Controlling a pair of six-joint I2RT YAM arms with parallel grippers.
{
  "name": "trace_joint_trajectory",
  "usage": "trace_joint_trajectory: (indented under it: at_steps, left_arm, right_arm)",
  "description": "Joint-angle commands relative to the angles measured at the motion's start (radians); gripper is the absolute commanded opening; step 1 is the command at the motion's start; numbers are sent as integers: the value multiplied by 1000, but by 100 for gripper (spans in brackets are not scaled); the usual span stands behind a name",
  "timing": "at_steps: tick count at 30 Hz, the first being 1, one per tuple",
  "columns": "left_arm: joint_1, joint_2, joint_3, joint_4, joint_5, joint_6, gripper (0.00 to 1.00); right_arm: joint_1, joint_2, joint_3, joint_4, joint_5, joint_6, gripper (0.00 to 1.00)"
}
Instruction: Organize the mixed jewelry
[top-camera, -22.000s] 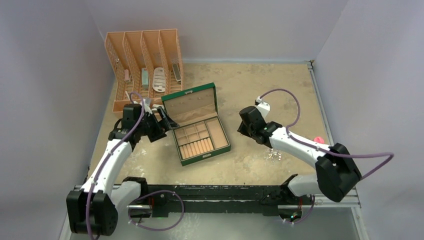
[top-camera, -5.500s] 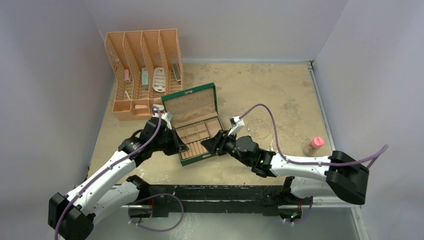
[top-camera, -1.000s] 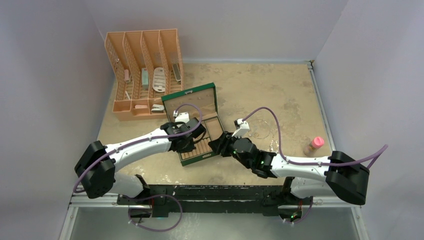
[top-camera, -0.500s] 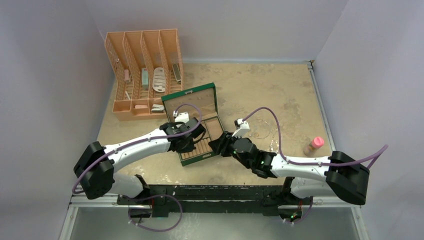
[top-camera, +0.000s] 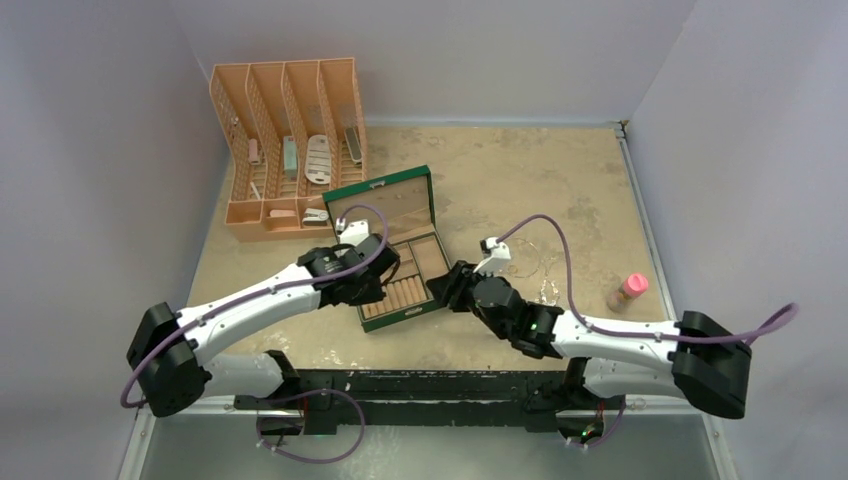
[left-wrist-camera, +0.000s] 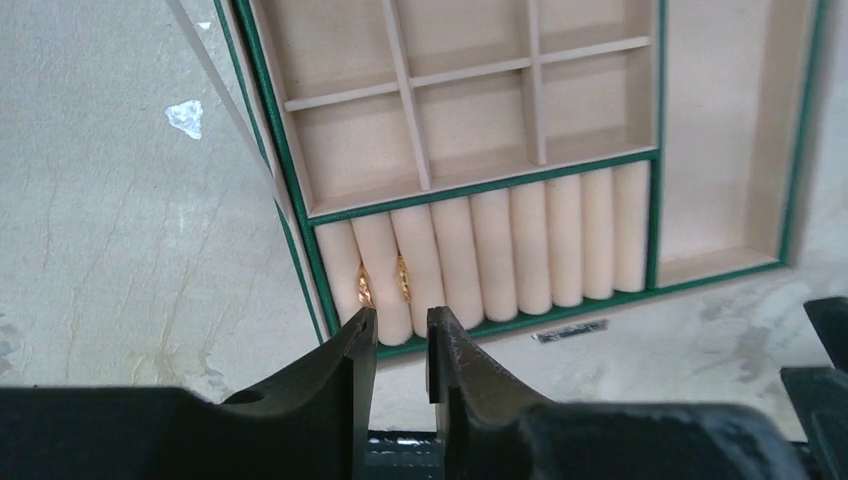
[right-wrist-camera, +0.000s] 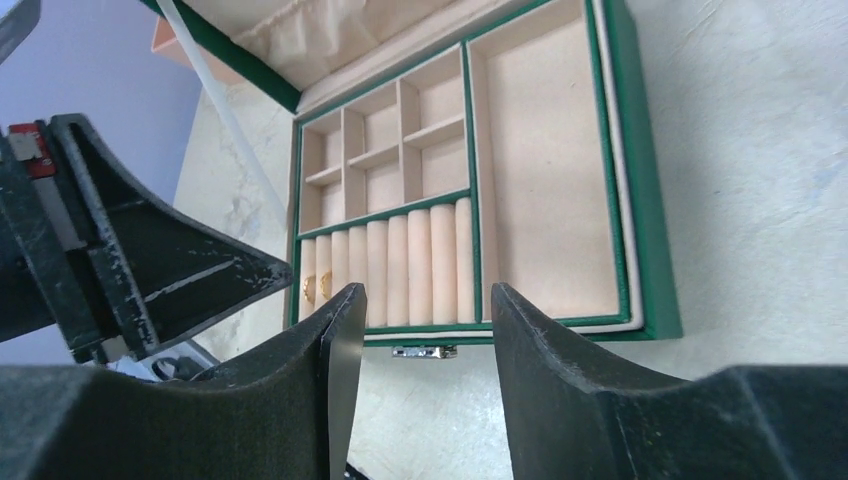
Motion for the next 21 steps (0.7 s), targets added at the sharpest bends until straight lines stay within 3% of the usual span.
trace_joint_trajectory:
  at_steps: [1,6,9,11,12,17,21]
  left_arm:
    - [-4,-124,22,82,4,68,27]
    - [-4,-286,-45,265,125,234,47]
    - [-3,-367,-71,353,224,301,57]
    - [-3,-403,-89,402,286,334,77]
    - [-4,-415,-95,411,310,340,80]
    - [-3,-445,-129,450,376,341,77]
    - [-3,-445,-134,464,401,298,75]
  right_arm:
    - [-2,-93,52,-148,164,26,53]
    - [-34,-118,114,-416,296,148,54]
    - [-134,-98,150,-563,294,216,54]
    - [-217,-84,168,-616,241,213,54]
    - [-246,-80,180,-635,229,204,54]
    - [-345,-51,250,-719,247,151,54]
    - [-462,15,272,-623,184,22,54]
